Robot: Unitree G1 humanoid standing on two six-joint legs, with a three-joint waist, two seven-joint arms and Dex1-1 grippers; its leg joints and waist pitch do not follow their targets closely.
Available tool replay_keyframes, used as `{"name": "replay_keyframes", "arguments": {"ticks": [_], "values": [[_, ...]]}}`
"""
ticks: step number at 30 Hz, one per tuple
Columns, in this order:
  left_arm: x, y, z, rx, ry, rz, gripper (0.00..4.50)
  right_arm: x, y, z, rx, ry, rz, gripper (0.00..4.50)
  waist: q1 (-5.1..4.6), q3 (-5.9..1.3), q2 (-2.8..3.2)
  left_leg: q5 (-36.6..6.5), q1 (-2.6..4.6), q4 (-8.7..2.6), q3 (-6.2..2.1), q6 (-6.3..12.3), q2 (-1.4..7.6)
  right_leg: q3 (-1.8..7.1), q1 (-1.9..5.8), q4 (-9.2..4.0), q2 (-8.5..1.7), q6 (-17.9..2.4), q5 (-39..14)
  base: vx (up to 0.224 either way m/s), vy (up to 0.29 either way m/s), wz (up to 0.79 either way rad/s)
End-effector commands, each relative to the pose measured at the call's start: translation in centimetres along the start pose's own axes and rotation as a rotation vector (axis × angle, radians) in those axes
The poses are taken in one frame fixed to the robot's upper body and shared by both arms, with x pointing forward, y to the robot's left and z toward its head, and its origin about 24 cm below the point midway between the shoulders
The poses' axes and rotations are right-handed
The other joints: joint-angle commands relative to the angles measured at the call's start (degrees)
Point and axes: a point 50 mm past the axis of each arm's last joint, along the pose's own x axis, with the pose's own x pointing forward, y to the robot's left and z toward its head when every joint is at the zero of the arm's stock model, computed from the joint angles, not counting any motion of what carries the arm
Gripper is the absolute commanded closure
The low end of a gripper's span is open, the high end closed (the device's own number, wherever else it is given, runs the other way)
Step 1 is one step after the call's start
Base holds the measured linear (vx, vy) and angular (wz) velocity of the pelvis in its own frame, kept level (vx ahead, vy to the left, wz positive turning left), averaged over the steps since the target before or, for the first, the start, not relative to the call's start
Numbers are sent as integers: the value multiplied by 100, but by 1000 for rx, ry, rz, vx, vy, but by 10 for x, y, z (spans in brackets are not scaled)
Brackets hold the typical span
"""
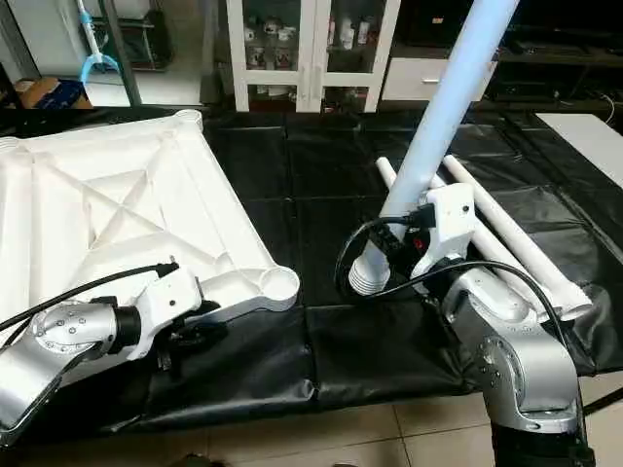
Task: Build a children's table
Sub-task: Pick table leg
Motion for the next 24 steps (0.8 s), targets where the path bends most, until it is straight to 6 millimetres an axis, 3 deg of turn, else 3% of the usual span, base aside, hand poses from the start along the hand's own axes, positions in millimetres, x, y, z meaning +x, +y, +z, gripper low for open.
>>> {"name": "replay_keyframes", "arguments": {"ticks": [1,5,8,9,14,20,23,24], "values": [[4,4,-5,25,66,20,340,4,2,8,-17,-24,8,272,-7,-352,91,-1901,249,-487,-204,-515,309,269,25,-503,-407,-878,-1626,0,0,0],[6,8,-7,45,84,36,380,6,3,9,-16,-27,12,272,-11,-352,89,-1961,240,-494,-219,-546,304,264,39,-496,-417,-882,-1682,0,0,0],[6,9,-6,55,87,35,384,7,4,9,-15,-29,12,272,-6,-354,88,-2020,246,-491,-221,-556,306,269,35,-510,-426,-881,-1762,0,0,0],[7,10,-7,74,107,41,409,8,4,9,-13,-33,12,272,-6,-352,103,-2024,240,-495,-227,-557,305,267,39,-508,-429,-882,-1767,0,0,0],[8,11,-14,99,167,51,444,11,7,12,-2,-50,9,272,-12,-338,126,-2266,246,-506,-252,-588,297,261,27,-544,-434,-822,-2077,0,0,0],[7,12,-19,30,177,49,449,14,0,12,91,-57,-42,272,-34,-336,145,-2503,265,-508,-284,-633,282,244,-3,-578,-442,-768,-2447,0,0,0],[7,16,-16,-54,151,70,449,21,-5,11,147,-59,-79,272,-32,-334,181,-2666,310,-497,-278,-689,274,238,-47,-586,-430,-804,-2440,0,0,0],[7,18,-14,-86,139,81,449,28,-7,12,180,-57,-89,272,-52,-333,156,-2720,300,-495,-291,-691,254,222,-38,-579,-423,-827,-2513,0,0,0]]}}
